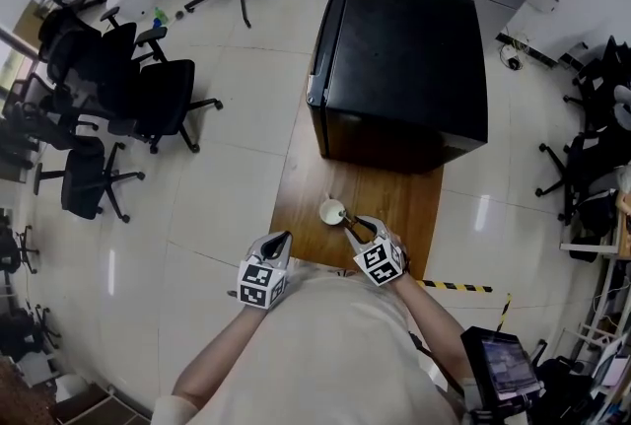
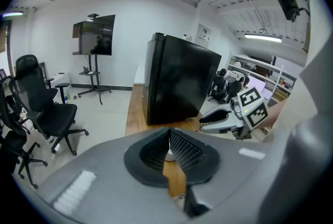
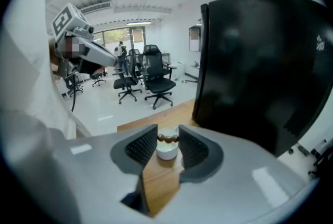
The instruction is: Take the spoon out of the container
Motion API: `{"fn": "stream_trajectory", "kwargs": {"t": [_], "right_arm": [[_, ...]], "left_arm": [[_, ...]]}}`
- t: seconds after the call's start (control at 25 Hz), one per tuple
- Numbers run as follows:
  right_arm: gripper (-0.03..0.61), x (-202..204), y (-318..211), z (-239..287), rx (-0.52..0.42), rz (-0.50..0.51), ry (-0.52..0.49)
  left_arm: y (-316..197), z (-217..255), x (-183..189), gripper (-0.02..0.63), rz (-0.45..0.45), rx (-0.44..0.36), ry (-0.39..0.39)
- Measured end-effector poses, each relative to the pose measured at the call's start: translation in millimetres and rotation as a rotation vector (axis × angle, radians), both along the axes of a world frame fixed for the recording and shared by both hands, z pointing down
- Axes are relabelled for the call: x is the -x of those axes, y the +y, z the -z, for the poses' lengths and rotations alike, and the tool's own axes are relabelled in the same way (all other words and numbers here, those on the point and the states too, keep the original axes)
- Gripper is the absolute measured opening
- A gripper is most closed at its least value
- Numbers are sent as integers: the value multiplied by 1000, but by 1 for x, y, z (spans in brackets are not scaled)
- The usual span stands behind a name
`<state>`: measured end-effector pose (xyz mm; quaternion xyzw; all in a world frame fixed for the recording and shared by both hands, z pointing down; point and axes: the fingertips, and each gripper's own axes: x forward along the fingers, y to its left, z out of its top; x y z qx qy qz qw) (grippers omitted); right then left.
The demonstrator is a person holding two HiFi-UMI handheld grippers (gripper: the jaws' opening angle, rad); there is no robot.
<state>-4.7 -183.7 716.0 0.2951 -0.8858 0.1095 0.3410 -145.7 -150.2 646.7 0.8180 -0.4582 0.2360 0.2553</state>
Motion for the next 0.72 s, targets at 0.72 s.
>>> {"fn": "stream_trajectory", "kwargs": {"t": [0.72], "right_arm": [[126, -85, -41, -81, 29, -211, 124]], "left_arm": [[-5, 4, -14, 0, 11, -11, -30]]}}
